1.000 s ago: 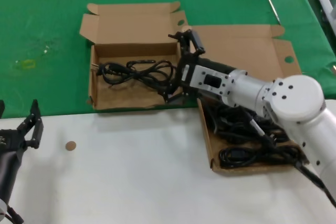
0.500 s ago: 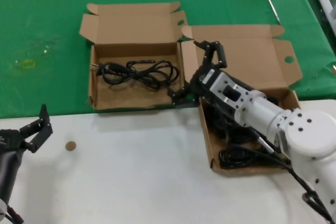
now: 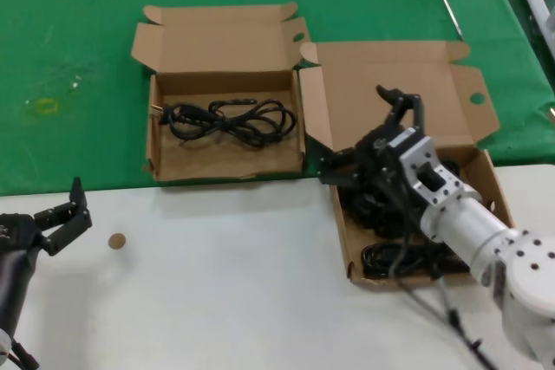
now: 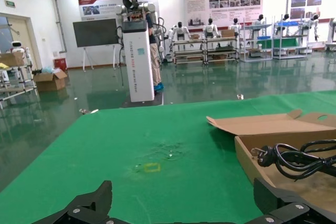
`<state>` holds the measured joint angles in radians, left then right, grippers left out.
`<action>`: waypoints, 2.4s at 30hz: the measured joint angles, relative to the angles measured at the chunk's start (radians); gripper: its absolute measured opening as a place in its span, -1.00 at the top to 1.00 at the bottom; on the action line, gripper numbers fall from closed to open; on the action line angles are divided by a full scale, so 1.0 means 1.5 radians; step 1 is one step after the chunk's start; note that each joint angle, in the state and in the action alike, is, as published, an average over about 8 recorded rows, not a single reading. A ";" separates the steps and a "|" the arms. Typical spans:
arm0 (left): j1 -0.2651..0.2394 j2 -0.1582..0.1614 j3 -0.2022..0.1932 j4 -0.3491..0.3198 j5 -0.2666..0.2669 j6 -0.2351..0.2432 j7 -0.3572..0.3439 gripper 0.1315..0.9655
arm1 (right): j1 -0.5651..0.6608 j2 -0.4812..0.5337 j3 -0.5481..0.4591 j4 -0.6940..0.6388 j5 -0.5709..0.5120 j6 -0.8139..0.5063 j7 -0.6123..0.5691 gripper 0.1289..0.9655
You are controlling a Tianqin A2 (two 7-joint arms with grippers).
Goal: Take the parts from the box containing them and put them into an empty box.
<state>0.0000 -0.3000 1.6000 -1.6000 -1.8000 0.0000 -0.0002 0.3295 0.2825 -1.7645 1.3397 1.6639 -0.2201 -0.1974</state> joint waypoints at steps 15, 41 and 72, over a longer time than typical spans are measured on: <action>0.000 0.000 0.000 0.000 0.000 0.000 0.000 -0.99 | -0.138 0.007 0.069 0.109 0.057 0.092 0.083 -1.00; 0.000 0.000 0.000 0.000 0.000 0.000 0.000 -1.00 | -0.196 0.010 0.098 0.155 0.081 0.131 0.118 -1.00; 0.000 0.000 0.000 0.000 0.000 0.000 0.000 -1.00 | -0.196 0.010 0.098 0.155 0.081 0.131 0.118 -1.00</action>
<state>0.0000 -0.3000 1.6000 -1.6000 -1.8000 0.0000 0.0000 0.0349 0.2982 -1.6174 1.5725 1.7856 -0.0233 -0.0208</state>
